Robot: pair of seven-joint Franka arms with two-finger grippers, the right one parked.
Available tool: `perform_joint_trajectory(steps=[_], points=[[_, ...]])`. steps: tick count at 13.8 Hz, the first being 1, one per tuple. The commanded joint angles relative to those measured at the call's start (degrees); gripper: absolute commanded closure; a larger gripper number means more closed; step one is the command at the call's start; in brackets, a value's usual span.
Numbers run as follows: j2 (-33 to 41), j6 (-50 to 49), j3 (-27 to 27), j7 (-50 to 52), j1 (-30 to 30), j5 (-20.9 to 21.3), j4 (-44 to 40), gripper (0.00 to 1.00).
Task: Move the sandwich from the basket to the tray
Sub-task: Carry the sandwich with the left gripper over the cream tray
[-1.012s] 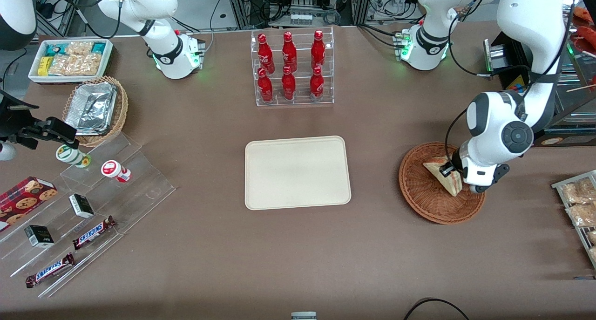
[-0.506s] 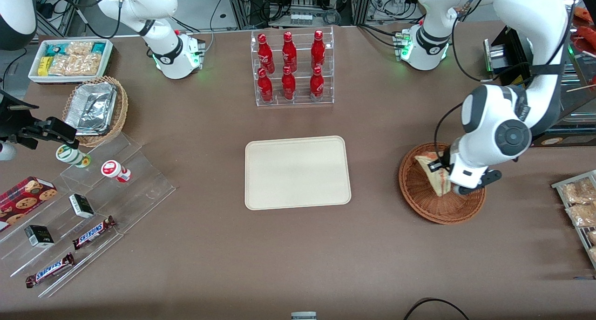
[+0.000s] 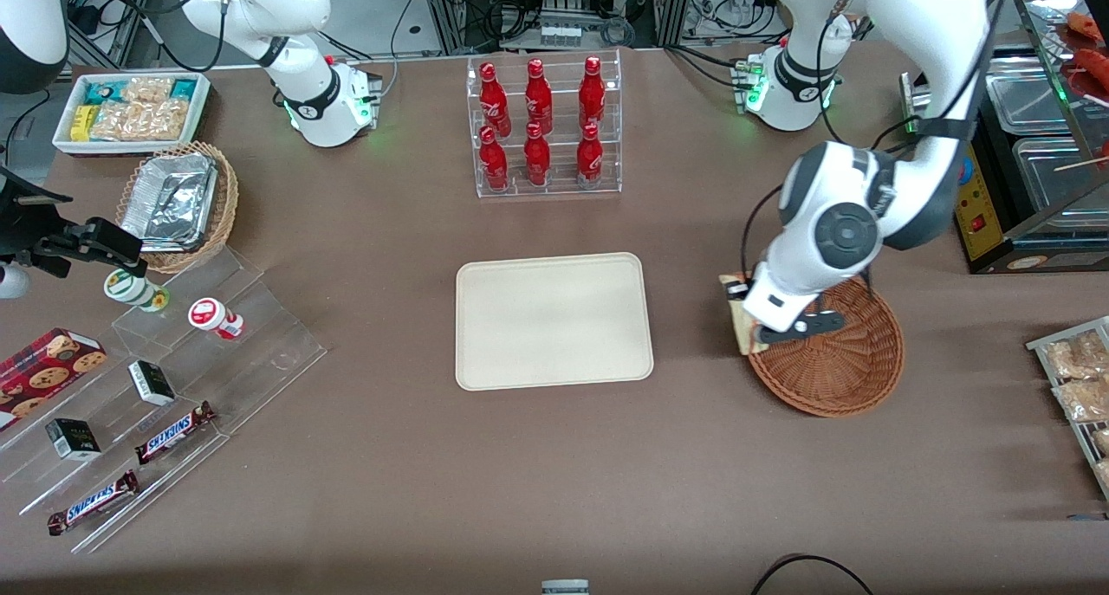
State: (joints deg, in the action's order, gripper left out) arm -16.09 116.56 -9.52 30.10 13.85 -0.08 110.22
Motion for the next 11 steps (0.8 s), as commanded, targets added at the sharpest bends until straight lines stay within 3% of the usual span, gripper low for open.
perform_joint_trajectory(steps=[1,6,11], points=[[-6.3,-1.3,0.6,-0.6,5.3,0.6,-7.9,1.00],[-13.8,-2.5,0.6,0.8,11.8,0.8,-17.2,1.00],[-22.1,-5.4,0.8,9.2,17.4,0.7,-28.4,1.00]])
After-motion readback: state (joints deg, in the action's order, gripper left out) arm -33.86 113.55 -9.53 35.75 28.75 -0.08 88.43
